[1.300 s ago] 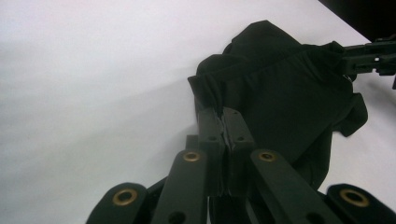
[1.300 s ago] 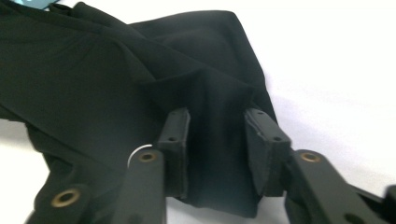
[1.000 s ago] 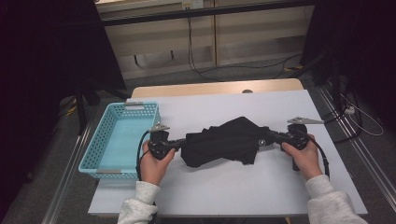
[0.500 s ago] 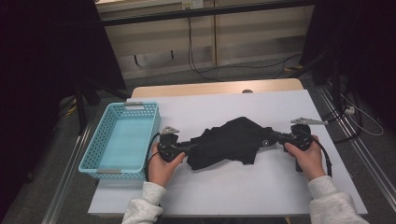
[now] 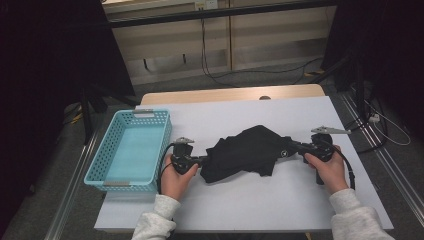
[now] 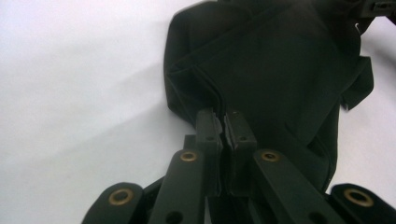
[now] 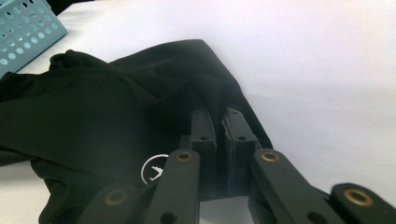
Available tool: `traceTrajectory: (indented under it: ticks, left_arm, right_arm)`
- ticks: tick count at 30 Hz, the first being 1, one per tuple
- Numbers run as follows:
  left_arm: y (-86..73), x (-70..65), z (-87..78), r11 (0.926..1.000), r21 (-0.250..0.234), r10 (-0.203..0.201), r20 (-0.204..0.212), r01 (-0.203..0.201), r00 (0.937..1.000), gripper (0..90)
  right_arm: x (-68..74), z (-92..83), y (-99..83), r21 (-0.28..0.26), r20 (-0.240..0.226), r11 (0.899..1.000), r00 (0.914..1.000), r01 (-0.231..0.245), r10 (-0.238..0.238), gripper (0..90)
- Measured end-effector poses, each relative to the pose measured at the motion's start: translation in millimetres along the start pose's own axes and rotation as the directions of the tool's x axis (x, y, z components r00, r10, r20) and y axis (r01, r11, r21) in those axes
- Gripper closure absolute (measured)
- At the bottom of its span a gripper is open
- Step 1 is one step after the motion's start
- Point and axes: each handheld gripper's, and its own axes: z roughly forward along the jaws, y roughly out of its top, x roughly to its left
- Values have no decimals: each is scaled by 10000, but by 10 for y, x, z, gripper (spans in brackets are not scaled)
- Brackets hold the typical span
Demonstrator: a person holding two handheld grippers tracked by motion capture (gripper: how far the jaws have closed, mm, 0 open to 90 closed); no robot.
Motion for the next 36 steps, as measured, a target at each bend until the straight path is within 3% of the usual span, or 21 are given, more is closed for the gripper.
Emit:
traceTrajectory:
  ticks: [5, 9, 12, 16, 23, 26, 36]
  left_arm:
    - [84, 18, -236, 9955, -945, -9, 215, 29, 9998, 870]
    - [149, 22, -403, 9884, -1515, 167, 142, -144, 9998, 871]
    - [170, 41, -449, 9852, -1705, 183, 124, -159, 9998, 871]
    - [178, 86, -464, 9839, -1786, 60, 194, -24, 9998, 870]
    - [238, 57, -478, 9815, -1884, 370, 102, -344, 9993, 870]
    - [265, 18, -451, 9847, -1632, 620, 33, -606, 9981, 870]
    - [332, 6, -424, 9847, -1639, 641, 225, -595, 9977, 871]
  right_arm:
    - [-31, -89, 39, -673, -395, 9961, 9978, -565, 539, 844]
    - [16, -180, 124, -1080, -726, 9934, 9969, -394, 316, 844]
    - [98, -223, 183, -1260, -740, 9919, 9970, 130, -225, 844]
    - [152, -250, 214, -1369, -849, 9901, 9954, 317, -437, 845]
    - [148, -293, 208, -1471, -902, 9882, 9944, 420, -557, 848]
    - [146, -320, 191, -1546, -870, 9864, 9937, 563, -704, 848]
    - [133, -393, 126, -1537, -783, 9860, 9939, 644, -771, 848]
